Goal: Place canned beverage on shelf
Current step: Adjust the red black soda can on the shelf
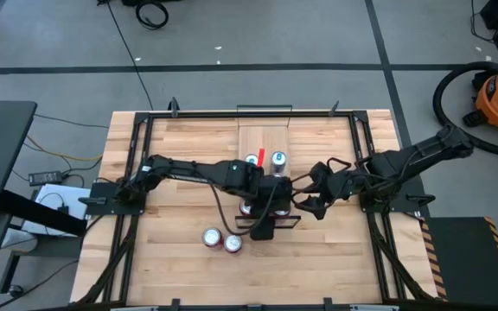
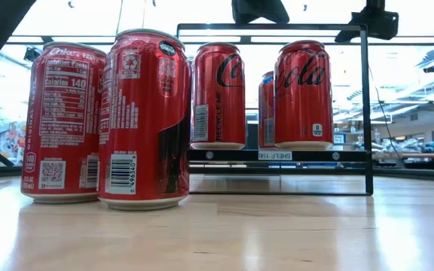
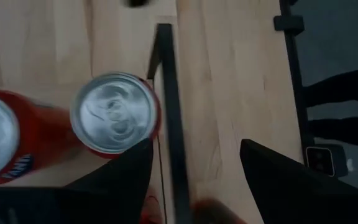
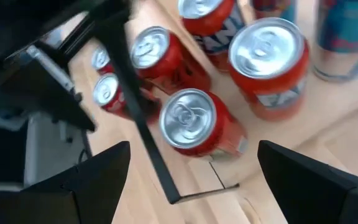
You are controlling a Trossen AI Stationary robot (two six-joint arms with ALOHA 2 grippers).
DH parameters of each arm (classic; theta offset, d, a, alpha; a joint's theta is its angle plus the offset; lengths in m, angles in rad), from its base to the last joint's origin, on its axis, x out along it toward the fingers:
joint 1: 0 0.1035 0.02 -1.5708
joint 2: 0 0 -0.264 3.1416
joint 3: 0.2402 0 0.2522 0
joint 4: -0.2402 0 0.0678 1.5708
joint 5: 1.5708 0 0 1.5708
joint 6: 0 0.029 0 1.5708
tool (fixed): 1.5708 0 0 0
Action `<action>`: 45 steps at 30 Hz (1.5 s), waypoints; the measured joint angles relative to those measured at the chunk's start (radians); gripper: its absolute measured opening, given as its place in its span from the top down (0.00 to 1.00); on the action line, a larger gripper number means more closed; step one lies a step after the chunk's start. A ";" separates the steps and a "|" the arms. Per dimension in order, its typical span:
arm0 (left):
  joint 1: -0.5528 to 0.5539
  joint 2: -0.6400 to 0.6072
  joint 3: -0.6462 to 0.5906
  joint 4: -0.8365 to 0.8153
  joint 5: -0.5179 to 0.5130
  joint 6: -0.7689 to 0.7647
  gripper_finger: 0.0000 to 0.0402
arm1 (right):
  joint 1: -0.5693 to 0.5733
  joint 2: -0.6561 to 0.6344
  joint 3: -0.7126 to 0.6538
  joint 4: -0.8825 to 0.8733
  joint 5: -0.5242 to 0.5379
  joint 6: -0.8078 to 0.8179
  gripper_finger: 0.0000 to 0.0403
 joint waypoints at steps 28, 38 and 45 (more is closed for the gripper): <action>-0.029 -0.394 -0.569 0.413 -0.152 -0.130 0.52 | 0.099 -0.085 -0.038 -0.002 -0.034 -0.041 0.10; 0.029 -0.367 -0.612 0.518 -0.067 -0.515 0.52 | -0.005 0.005 -0.041 -0.009 -0.037 0.133 0.10; 0.051 -0.340 -0.614 0.530 -0.065 -0.738 0.52 | -0.050 0.062 -0.041 -0.012 -0.099 0.166 0.10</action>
